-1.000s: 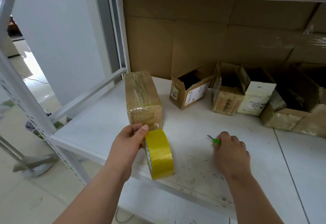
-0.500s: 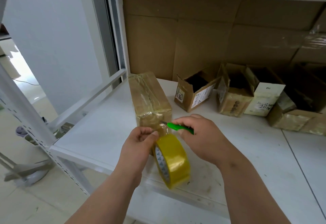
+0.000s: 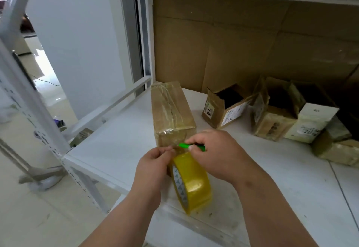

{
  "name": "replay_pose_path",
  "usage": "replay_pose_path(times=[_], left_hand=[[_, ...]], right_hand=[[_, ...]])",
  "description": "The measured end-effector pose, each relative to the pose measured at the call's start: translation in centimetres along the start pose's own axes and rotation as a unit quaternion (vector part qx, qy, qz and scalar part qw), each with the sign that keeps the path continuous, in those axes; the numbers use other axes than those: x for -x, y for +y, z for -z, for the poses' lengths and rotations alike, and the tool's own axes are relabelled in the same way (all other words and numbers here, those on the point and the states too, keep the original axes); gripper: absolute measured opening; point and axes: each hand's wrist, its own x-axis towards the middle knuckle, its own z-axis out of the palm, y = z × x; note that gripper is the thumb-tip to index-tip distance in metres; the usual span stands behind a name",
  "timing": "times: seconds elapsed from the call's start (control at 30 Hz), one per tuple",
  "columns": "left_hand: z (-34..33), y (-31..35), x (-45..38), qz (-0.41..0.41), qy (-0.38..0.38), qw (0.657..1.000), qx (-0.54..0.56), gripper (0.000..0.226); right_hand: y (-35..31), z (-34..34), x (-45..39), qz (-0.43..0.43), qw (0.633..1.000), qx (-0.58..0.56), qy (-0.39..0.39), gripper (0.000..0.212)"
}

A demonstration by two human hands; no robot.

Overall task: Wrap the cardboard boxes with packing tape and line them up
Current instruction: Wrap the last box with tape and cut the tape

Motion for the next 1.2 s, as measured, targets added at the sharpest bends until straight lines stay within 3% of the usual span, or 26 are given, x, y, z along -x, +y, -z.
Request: replay_pose_path(times=[0.73, 1.2], left_hand=[[-0.9, 0.0, 0.8, 0.001, 0.012, 1.000, -0.005, 0.016], [-0.7, 0.5, 0.4, -0.016, 0.028, 0.998, -0.045, 0.015]], right_hand=[[-0.4, -1.2, -1.4, 0.032, 0.999, 0.035, -0.025, 0.029], [1.3, 0.7, -0.3, -0.029, 0.999, 0.020, -0.015, 0.027]])
